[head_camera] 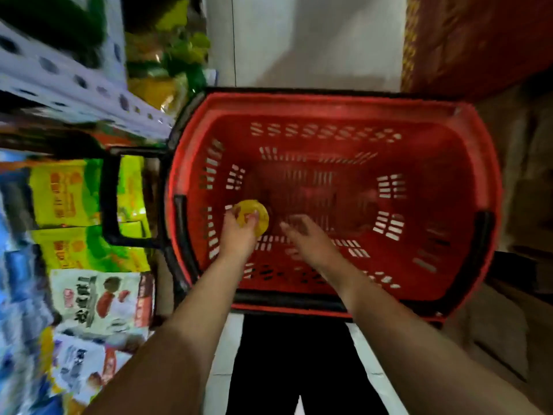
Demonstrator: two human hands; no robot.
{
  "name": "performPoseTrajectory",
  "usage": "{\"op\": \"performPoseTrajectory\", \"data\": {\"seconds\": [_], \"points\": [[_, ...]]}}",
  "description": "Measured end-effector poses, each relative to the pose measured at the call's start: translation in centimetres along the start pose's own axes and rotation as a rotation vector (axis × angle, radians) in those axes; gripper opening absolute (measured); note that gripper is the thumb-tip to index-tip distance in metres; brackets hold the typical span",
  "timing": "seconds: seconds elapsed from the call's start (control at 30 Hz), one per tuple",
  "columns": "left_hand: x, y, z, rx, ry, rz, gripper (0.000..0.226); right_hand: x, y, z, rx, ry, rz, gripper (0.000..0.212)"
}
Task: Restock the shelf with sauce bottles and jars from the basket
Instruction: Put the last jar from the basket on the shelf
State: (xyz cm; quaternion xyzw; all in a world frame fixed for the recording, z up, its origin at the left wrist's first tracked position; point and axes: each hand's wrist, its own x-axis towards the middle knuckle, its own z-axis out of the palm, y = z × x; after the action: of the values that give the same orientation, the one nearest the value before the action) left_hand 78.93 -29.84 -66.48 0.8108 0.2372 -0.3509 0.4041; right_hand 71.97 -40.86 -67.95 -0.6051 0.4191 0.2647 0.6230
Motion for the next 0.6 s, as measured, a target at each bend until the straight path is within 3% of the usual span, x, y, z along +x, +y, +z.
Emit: {"op": "performPoseTrajectory", "data": {"seconds": [0.07, 0.2, 0.3, 0.43, 0.6], "points": [[2.8, -1.4, 1.4, 0.053, 0.039, -0.008, 0.037, 3.6, 1.5, 1.5, 0.027, -0.024, -0.002, 0.032], [6.6, -2.6, 2.9, 0.166, 0.094, -0.189, 0.04, 8.8, 2.8, 4.5, 0.097, -0.066, -0.031, 0.032], [6.7, -2.2, 3.0, 0.441, 0.121, -0.109, 0.04, 10.4, 3.2, 5.3, 0.022, -0.08, -0.107, 0.035], [6.9, -2.0, 1.5, 0.506, 0.068, -0.041, 0.039, 10.7, 3.5, 4.8, 0.065, -0.111, -0.149, 0.026], [7.6, -1.7, 1.0, 0.561, -0.004, 0.069, 0.034, 10.9, 3.8, 3.7, 0.032, -0.164, -0.159, 0.033]]}}
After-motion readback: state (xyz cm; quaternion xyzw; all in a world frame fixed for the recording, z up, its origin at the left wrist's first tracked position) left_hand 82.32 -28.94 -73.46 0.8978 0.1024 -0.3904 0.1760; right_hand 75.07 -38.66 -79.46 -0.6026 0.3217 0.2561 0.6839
